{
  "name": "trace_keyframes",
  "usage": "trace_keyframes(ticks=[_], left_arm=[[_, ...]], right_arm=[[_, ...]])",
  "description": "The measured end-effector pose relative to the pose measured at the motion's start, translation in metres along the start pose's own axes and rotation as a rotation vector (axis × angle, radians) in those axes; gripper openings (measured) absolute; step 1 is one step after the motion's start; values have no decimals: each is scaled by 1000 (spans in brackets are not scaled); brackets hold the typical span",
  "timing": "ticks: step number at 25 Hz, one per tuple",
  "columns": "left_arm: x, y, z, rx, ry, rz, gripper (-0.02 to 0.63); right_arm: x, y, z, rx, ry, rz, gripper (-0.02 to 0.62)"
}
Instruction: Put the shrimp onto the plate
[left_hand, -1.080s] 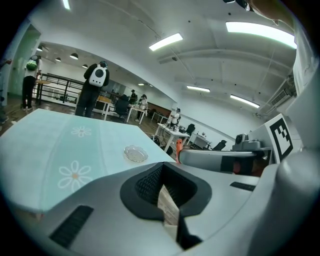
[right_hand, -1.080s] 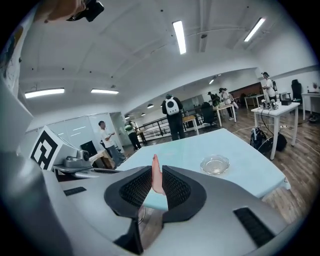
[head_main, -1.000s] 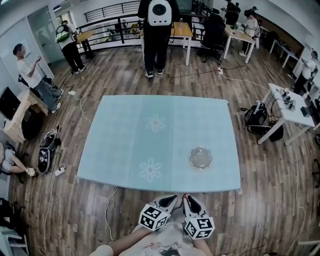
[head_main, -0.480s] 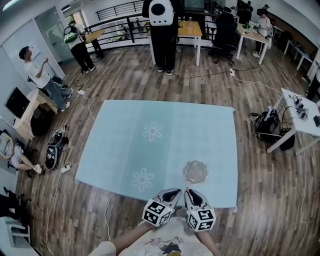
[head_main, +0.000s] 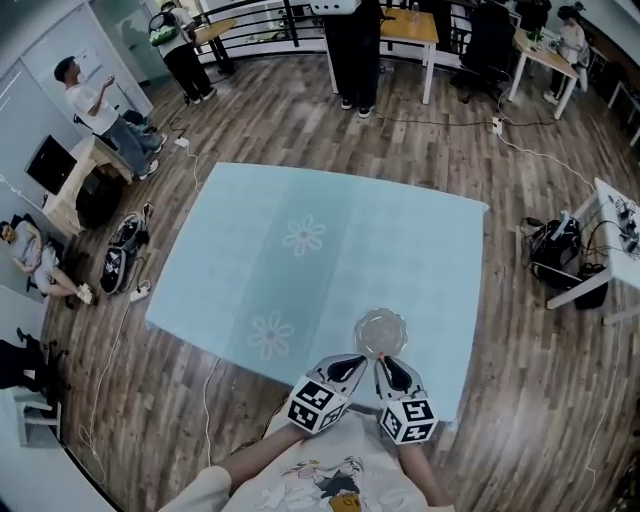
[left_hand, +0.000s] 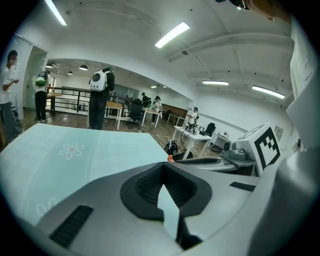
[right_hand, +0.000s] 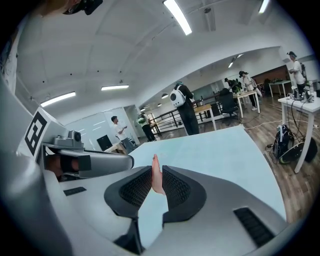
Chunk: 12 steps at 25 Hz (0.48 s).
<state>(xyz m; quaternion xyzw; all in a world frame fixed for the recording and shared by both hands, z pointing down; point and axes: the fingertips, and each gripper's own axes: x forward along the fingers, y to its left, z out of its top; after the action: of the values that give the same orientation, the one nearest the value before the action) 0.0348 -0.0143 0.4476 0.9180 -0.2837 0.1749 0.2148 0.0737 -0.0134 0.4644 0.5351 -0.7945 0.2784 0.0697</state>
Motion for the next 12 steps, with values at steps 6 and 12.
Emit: trace_keyframes(ticks=[6,12], left_arm=[[11,-5,-10,-28,26,19,8],[20,-4,-7,-4,18,34,8]], right_arm=[[1,-13,-2,7,18,21,83],[11,-22,-5,-9,16,35,83]])
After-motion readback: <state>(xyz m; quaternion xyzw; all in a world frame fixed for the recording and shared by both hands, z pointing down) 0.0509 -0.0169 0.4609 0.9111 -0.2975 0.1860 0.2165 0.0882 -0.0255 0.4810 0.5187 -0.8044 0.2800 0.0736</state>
